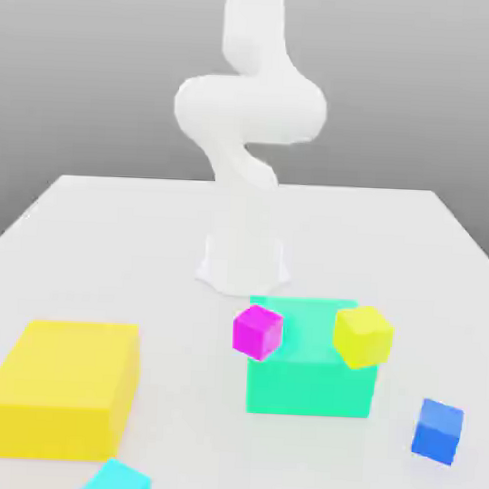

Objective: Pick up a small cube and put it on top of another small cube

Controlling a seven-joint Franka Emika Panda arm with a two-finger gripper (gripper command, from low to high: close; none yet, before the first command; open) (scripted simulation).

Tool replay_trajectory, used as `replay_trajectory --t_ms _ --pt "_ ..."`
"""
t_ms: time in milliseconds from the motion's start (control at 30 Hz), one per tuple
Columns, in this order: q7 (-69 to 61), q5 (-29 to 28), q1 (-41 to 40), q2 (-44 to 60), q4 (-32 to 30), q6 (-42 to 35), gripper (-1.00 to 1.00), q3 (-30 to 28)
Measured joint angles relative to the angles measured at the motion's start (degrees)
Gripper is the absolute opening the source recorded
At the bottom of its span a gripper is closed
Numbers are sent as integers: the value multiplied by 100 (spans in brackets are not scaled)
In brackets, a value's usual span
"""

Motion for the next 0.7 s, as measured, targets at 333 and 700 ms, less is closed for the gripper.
replay_trajectory --t_ms 333,700 --pt "371 24 -271 2112 52 600 0 -156" --pt "700 151 -589 4398 108 1248 0 -346"
